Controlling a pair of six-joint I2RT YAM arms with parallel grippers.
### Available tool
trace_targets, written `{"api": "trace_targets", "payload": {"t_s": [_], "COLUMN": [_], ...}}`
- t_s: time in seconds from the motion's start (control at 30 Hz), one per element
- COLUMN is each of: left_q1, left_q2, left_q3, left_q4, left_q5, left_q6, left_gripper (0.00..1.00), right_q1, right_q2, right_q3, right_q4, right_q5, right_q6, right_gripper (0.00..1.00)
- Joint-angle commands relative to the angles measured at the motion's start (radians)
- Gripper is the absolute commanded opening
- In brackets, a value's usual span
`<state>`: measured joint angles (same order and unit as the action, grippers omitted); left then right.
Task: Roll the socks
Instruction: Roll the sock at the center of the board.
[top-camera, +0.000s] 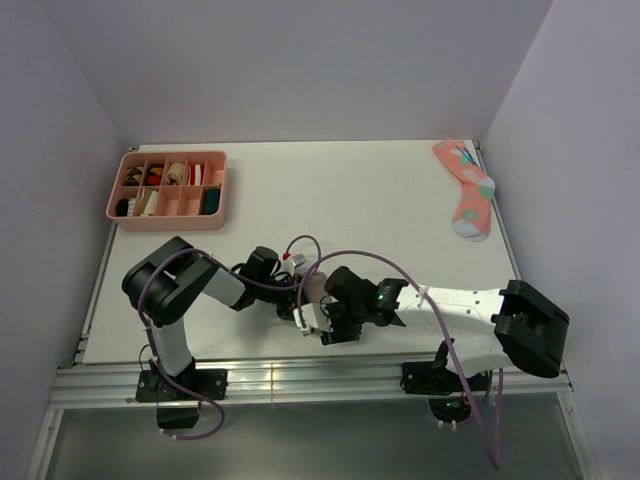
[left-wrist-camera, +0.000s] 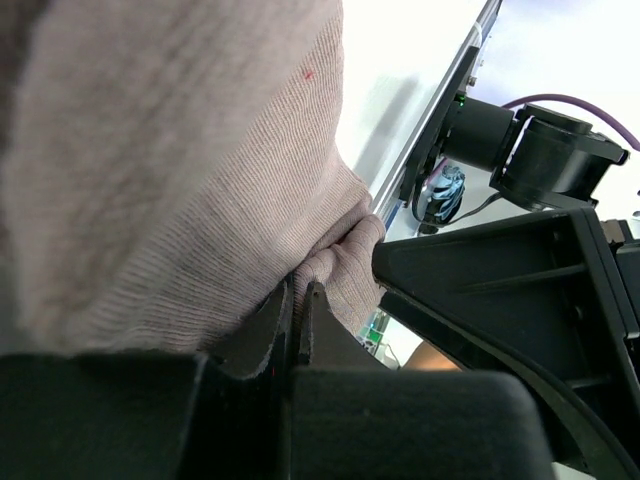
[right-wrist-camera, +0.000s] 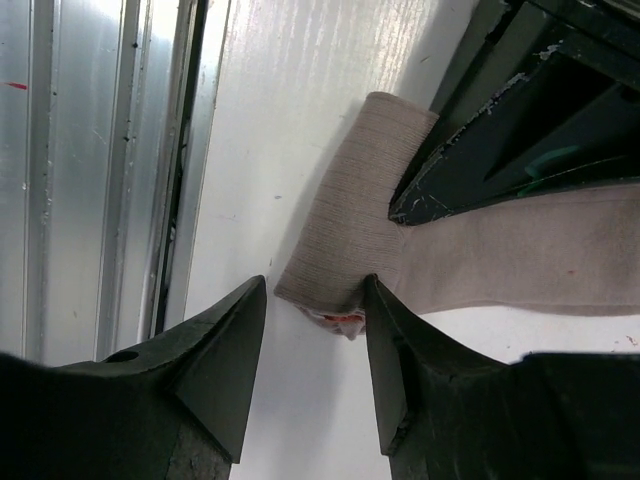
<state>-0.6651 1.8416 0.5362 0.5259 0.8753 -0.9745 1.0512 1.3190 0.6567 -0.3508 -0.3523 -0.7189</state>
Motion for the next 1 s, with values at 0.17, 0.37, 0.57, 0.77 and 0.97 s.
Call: {"api": "trace_targets", "payload": {"t_s": [0.17,0.37,0.57,0.77,0.97], "left_q1": [-0.005,-0.007,-0.007,-0.005,-0.005], "left_q2": [0.050,0.048,0.051,0.056,0.035], "left_q3": [-0.033,-0.041,-0.044,-0.035,-0.042], "left_q4": [-0.155,-0.139,-0.116,-0.119,-0.095], "left_q5": [-0.119,-0.111,-0.095,-0.084,-0.104], "left_q6": [0.059,0.045,0.031,0.034,0.024], "left_gripper": [0.00,0.00,0.00,0.00,0.00], "right_q1": [0.030,0.044,0.044,0.047,0.035], "right_q2": [0.009,0.052,0.104,0.154,0.183], "right_q3": [0.052,0.053,0.086,0.104,0.132], "right_q4": [-0.014,0.004,0.009,0.009,-0.059], "right_q5": [-0.007,0.018,0.065,0.090,0.047], "right_q6": [0.018,0.030,0.075,0.081,0.070], "right_gripper": [0.53,0.54,0.53,0.44,0.33]}}
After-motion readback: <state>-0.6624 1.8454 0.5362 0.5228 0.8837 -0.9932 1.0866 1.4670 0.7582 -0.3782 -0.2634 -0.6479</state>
